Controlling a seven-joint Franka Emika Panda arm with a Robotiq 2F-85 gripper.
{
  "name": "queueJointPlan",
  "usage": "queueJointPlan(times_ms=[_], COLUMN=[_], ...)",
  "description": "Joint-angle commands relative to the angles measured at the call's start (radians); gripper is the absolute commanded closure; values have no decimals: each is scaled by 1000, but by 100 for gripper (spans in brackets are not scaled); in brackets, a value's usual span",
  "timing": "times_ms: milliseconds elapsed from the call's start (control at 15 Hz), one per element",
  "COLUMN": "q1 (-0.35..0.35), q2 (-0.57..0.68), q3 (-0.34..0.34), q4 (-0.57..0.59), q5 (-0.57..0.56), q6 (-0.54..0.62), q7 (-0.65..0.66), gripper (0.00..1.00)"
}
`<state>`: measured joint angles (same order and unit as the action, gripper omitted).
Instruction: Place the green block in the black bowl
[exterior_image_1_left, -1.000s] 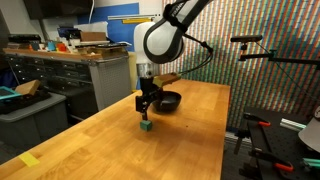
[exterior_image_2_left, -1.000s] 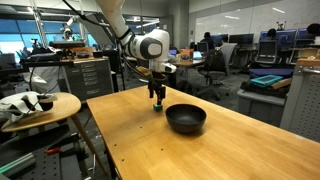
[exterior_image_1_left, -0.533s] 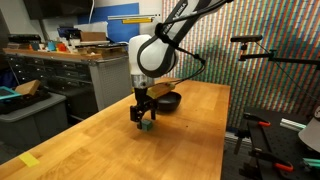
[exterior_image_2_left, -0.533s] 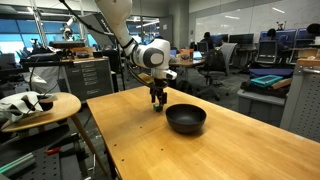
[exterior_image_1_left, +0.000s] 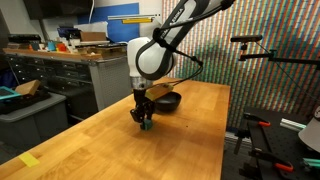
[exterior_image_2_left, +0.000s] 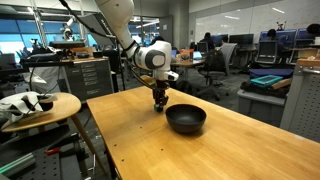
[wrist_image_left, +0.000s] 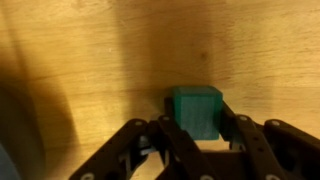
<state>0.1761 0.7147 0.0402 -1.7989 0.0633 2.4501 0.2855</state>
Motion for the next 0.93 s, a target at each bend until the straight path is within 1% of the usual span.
queueJointPlan(times_ms=[0,267,533,867], q1=[20,24,20,3], q2=[-15,-47,-107,-184], q3=[-23,-33,-44,-82], q4=[5,-2,-24,-65], q5=[-12,-21,-27,-30], q6=[5,4,21,44], q7=[27,34,42,75], gripper=[82,82,82,82])
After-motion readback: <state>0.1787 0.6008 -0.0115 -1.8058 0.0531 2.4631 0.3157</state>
